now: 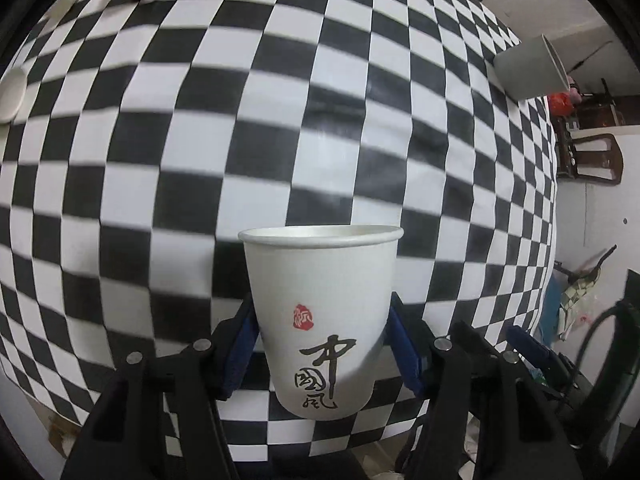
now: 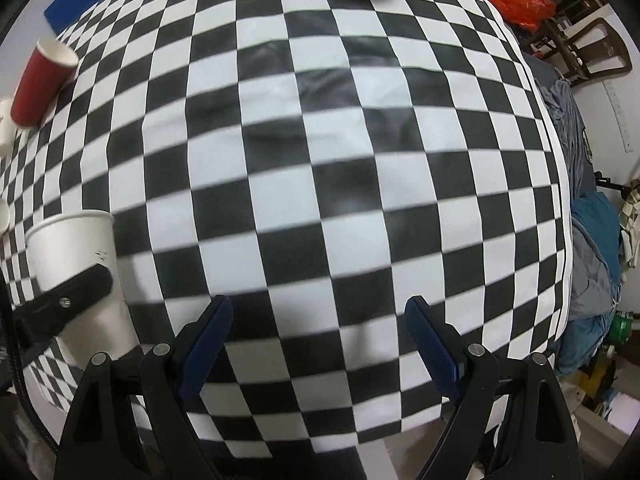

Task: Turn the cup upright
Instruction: 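Close the left tool on the white paper cup and lift it, then grasp the cup with the right tool while the left tool releases it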

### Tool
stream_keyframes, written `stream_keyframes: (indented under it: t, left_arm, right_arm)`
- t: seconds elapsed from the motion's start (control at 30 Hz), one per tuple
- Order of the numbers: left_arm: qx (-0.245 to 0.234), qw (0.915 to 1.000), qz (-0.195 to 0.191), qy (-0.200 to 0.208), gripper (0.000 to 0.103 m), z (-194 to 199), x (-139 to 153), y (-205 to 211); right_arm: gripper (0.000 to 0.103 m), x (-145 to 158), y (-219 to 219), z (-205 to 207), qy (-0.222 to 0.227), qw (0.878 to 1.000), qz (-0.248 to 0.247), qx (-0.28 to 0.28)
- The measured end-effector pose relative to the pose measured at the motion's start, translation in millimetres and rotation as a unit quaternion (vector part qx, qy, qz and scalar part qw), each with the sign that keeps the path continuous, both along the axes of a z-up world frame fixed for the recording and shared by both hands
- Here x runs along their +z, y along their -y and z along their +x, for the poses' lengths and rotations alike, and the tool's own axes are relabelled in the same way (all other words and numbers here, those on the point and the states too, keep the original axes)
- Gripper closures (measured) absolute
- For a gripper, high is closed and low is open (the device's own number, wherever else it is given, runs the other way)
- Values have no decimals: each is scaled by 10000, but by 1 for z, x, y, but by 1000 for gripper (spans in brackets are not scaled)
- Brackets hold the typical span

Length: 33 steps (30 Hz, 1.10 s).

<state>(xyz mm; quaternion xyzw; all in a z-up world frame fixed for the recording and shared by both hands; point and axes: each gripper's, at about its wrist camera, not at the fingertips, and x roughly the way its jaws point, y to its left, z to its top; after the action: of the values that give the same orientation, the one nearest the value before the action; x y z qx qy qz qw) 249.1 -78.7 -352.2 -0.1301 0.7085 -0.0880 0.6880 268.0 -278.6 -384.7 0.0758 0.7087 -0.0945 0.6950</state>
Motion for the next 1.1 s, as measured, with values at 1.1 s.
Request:
stream_keyframes:
  t: [1.1]
  left_arm:
    - [106,9852,1083,1324,16,-63,59,-2]
  right_arm:
    - [13,25,28,-39,303,9941,1014,253]
